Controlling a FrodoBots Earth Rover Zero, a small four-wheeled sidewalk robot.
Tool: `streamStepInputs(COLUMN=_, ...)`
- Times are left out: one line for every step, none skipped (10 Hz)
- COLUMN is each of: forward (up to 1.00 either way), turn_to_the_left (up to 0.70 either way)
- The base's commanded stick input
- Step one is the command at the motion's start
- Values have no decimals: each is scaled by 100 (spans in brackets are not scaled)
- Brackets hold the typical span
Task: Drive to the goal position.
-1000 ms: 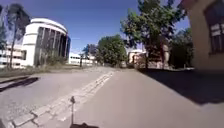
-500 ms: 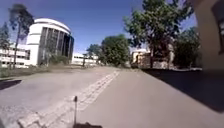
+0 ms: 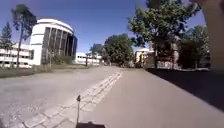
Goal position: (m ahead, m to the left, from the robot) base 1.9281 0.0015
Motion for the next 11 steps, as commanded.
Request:
streamStepInputs(forward=60, turn_to_the_left=15)
streamStepInputs(forward=60, turn_to_the_left=15)
streamStepInputs(forward=60, turn_to_the_left=15)
streamStepInputs(forward=60, turn_to_the_left=15)
streamStepInputs(forward=60, turn_to_the_left=15)
streamStepInputs(forward=60, turn_to_the_left=15)
streamStepInputs(forward=60, turn_to_the_left=15)
streamStepInputs(forward=60, turn_to_the_left=15)
streamStepInputs(forward=60, turn_to_the_left=15)
streamStepInputs(forward=60, turn_to_the_left=10)
streamStepInputs(forward=60, turn_to_the_left=6)
